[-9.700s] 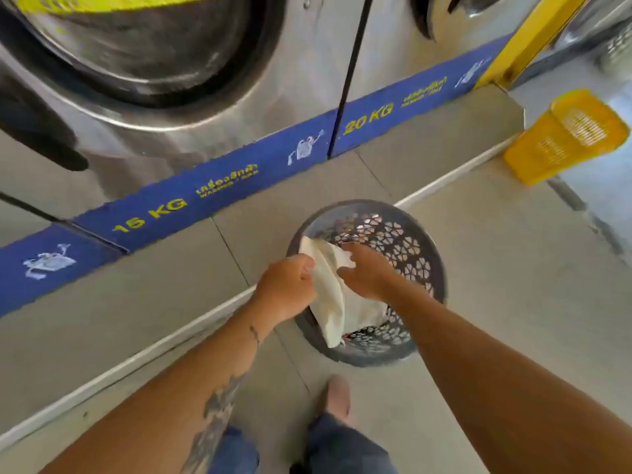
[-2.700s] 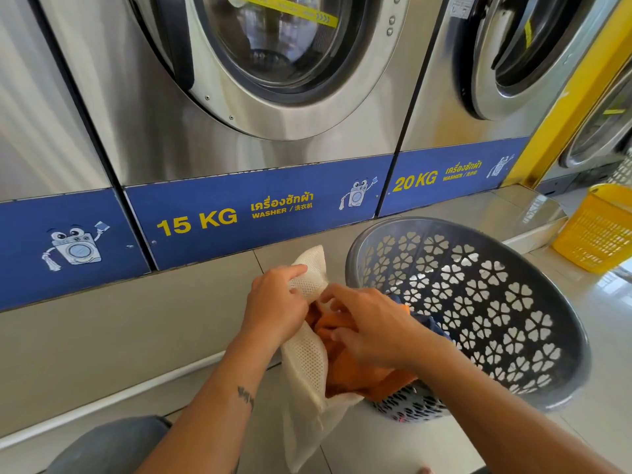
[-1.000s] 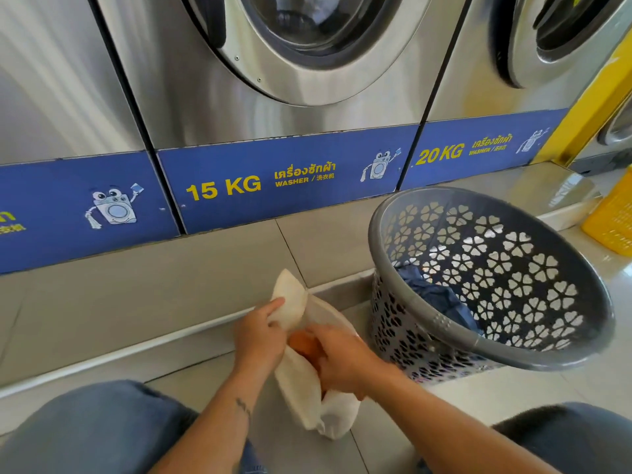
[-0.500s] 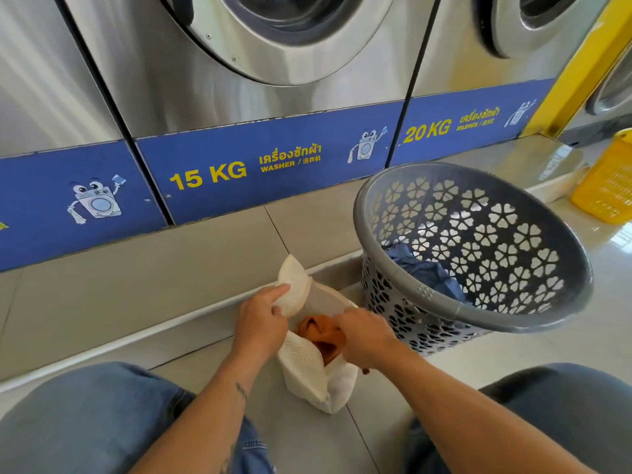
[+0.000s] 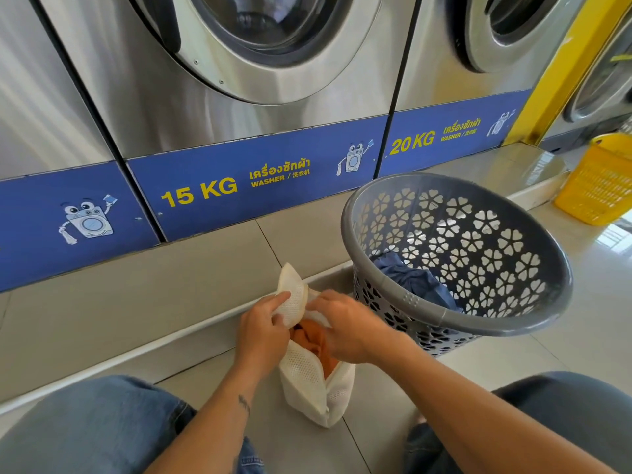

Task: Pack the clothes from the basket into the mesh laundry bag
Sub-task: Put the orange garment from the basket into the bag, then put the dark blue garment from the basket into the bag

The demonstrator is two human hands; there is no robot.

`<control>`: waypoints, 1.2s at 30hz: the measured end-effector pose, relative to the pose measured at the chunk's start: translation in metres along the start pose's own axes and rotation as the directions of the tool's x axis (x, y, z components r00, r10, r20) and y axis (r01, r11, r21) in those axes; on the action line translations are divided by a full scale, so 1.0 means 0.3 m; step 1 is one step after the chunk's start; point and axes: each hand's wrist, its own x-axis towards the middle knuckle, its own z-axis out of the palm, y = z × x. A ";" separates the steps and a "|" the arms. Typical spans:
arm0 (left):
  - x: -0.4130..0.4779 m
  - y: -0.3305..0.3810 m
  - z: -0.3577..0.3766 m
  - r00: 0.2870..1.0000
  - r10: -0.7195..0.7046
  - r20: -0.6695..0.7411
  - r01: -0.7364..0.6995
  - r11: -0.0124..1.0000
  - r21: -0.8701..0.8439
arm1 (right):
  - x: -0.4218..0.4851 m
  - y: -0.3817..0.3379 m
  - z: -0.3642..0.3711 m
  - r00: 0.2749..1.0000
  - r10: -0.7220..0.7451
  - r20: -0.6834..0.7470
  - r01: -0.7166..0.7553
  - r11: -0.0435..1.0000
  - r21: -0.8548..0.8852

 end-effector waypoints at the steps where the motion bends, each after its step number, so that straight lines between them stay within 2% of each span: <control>1: 0.004 0.006 0.006 1.000 -0.004 -0.007 0.004 1.000 -0.014 | -0.010 -0.019 -0.057 0.999 -0.023 -0.038 0.023 1.000 0.005; 4: 0.014 0.025 0.018 1.000 0.000 -0.007 0.000 1.000 -0.016 | -0.037 -0.036 -0.235 0.973 -0.062 -0.223 0.074 0.996 0.045; 6: 0.019 0.039 0.026 1.000 0.013 0.002 -0.013 1.000 -0.013 | -0.042 0.016 -0.342 0.930 -0.003 -0.367 0.047 0.993 0.111; 8: 0.026 0.050 0.034 1.000 0.026 0.008 -0.026 0.999 -0.021 | -0.032 0.109 -0.430 0.903 0.084 -0.421 -0.030 0.991 0.133; 10: 0.037 0.059 0.047 1.000 0.026 0.012 -0.026 0.999 -0.021 | 0.002 0.232 -0.469 0.916 0.175 -0.360 -0.154 0.984 0.088; 13: 0.056 0.068 0.066 1.000 0.015 -0.021 -0.015 0.999 -0.033 | 0.063 0.423 -0.428 0.945 0.295 -0.141 -0.312 0.942 -0.122; 15: 0.070 0.077 0.078 0.999 0.020 -0.045 -0.022 0.999 -0.049 | 0.095 0.529 -0.367 0.921 0.389 0.013 -0.374 0.892 -0.253; 18: 0.096 0.090 0.099 0.998 0.037 -0.053 -0.039 0.998 -0.045 | 0.135 0.643 -0.290 0.850 0.500 0.165 -0.398 0.815 -0.421; 21: 0.127 0.096 0.127 0.999 0.026 -0.047 -0.028 0.999 -0.041 | 0.198 0.723 -0.251 0.827 0.523 0.208 -0.361 0.776 -0.517; 24: 0.162 0.103 0.158 0.998 -0.010 -0.057 0.007 0.998 -0.058 | 0.306 0.808 -0.218 0.823 0.525 0.219 -0.365 0.782 -0.505; 29: 0.211 0.111 0.221 0.997 -0.046 -0.056 0.044 0.998 -0.037 | 0.443 0.939 -0.111 0.769 0.590 0.247 -0.479 0.787 -0.388; 32: 0.230 0.097 0.241 0.997 -0.076 -0.030 0.075 0.997 -0.031 | 0.462 0.990 -0.007 0.778 0.568 0.269 -0.494 0.817 -0.298; 34: 0.247 0.084 0.240 0.992 -0.125 0.016 0.125 0.992 0.001 | 0.455 0.986 0.043 0.787 0.549 0.282 -0.469 0.829 -0.306; 36: 0.252 0.073 0.236 0.976 -0.180 0.122 0.173 0.983 0.064 | 0.449 0.962 0.061 0.801 0.520 0.297 -0.431 0.845 -0.317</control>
